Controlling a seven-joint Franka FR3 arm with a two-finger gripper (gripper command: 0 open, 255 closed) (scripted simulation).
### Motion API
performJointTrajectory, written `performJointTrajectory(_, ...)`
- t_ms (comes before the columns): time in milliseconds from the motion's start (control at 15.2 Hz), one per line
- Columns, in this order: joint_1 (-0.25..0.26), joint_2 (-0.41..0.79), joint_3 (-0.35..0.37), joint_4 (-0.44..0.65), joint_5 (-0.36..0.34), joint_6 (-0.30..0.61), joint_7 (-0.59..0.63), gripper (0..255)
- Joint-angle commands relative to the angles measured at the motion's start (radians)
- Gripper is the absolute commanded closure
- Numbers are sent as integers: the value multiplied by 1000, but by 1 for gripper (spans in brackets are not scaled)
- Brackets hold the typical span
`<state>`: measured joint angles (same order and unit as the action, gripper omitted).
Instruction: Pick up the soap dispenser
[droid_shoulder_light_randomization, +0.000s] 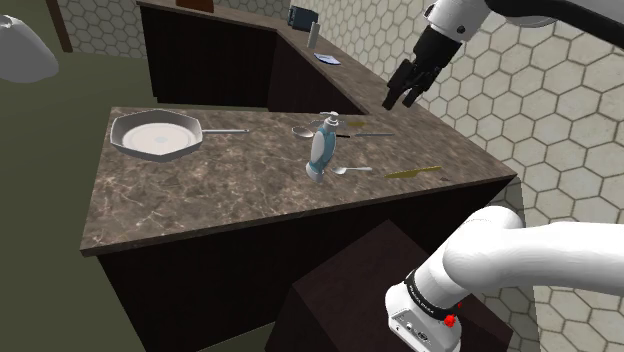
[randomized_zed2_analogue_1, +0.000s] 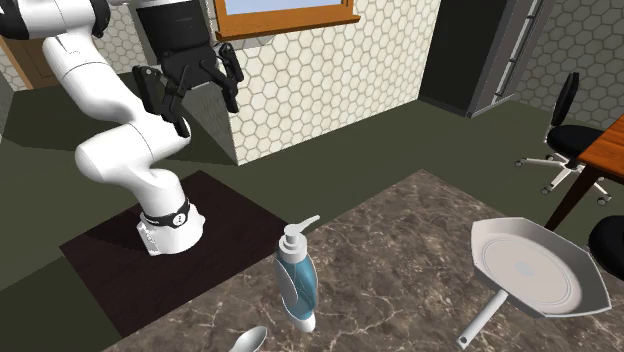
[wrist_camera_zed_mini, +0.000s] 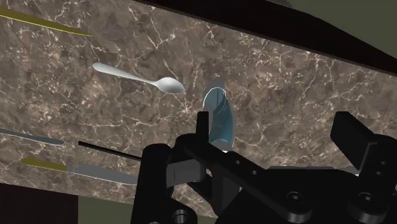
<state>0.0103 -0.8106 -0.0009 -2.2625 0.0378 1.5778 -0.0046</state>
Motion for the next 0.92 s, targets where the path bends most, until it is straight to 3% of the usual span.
performJointTrajectory(0, 0, 0, 0, 0, 0, 0, 0, 0)
performJointTrajectory(462, -8, 55, 46, -187, -58, 344, 1, 0)
performJointTrajectory(858, -37, 185, 88, -278, -130, 652, 29, 0)
